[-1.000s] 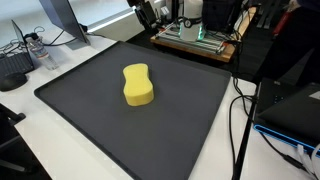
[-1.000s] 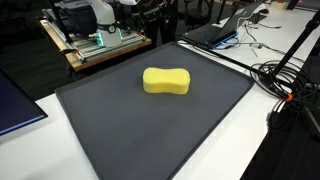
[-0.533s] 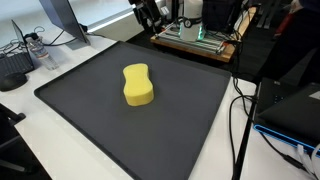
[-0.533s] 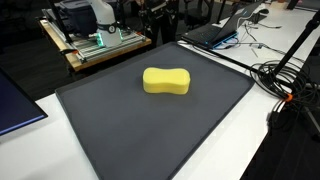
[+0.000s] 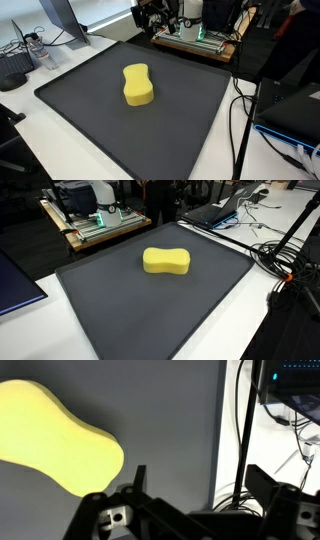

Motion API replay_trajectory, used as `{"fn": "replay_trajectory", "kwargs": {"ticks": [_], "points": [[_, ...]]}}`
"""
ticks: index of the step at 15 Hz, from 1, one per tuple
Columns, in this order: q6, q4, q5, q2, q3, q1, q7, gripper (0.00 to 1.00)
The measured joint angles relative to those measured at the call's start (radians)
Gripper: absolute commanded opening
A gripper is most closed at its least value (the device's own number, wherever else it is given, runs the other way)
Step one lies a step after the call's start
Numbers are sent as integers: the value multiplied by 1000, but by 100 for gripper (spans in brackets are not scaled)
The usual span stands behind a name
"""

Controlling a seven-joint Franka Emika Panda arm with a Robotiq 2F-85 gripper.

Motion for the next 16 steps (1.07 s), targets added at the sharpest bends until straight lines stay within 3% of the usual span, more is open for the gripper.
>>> {"fn": "replay_trajectory", "kwargs": {"ticks": [5, 16], "points": [[128, 55, -64, 130, 16, 0, -26, 100], [499, 8, -84, 294, 9, -43, -34, 100]]}}
